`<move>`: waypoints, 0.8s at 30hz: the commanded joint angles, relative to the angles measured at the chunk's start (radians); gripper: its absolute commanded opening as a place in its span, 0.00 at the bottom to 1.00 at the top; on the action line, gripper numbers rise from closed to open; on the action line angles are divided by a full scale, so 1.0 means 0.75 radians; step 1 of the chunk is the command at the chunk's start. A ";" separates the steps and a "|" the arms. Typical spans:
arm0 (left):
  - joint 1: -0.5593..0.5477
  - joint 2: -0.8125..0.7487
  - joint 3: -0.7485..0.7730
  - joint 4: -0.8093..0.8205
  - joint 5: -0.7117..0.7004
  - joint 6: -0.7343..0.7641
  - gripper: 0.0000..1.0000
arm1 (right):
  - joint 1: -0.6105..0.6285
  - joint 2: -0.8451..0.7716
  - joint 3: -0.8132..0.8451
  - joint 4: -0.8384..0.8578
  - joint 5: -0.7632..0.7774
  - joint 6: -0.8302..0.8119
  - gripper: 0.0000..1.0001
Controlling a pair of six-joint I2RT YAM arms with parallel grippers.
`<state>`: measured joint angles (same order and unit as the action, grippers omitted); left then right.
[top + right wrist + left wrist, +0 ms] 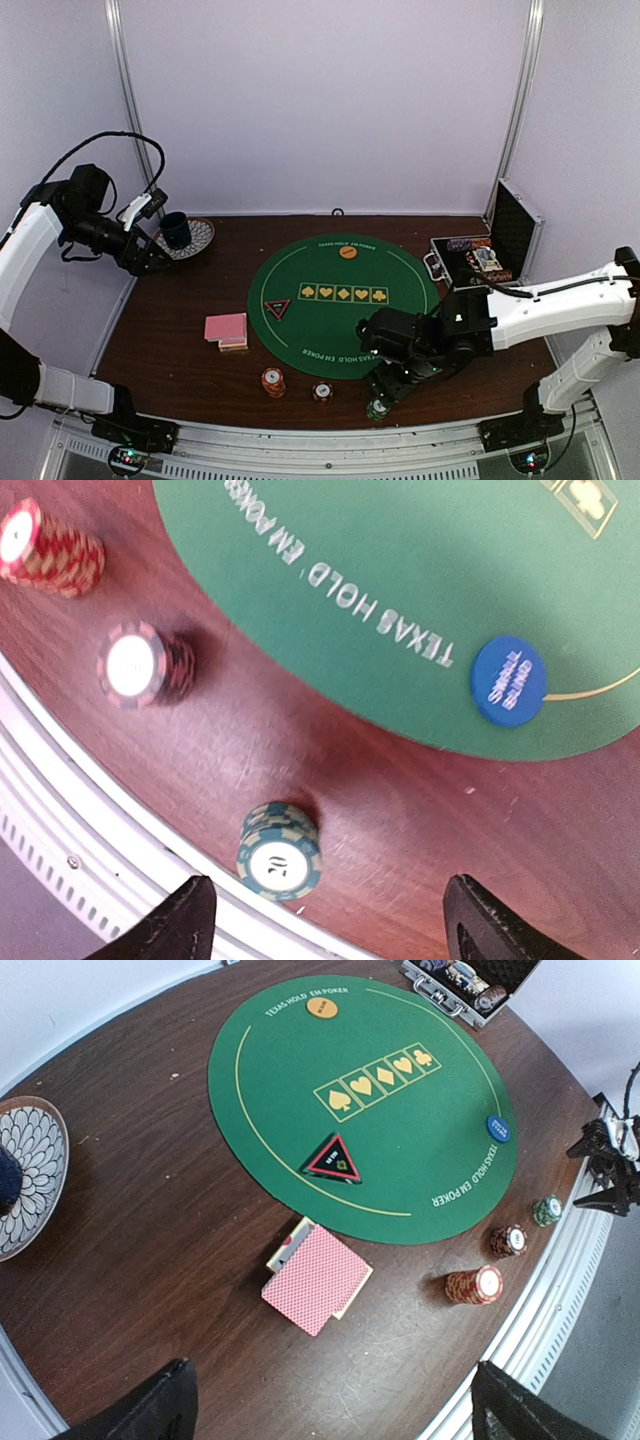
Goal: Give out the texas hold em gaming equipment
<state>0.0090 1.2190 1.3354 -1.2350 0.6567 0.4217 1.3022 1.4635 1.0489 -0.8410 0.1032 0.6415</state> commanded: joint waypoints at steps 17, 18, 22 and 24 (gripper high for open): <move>-0.008 0.018 0.019 -0.008 0.035 0.035 0.97 | 0.041 0.212 -0.104 0.175 -0.182 0.015 0.73; -0.008 0.019 0.021 -0.009 0.033 0.033 0.98 | 0.043 0.219 -0.104 0.177 -0.181 0.013 0.71; -0.006 0.010 0.021 -0.009 0.023 0.035 0.98 | 0.042 0.228 -0.104 0.194 -0.189 0.008 0.65; -0.008 0.007 0.021 -0.008 0.019 0.035 0.98 | 0.043 0.235 -0.100 0.199 -0.188 0.006 0.63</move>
<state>0.0090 1.2289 1.3354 -1.2369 0.6621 0.4324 1.3293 1.6268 0.9806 -0.7170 -0.0303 0.6525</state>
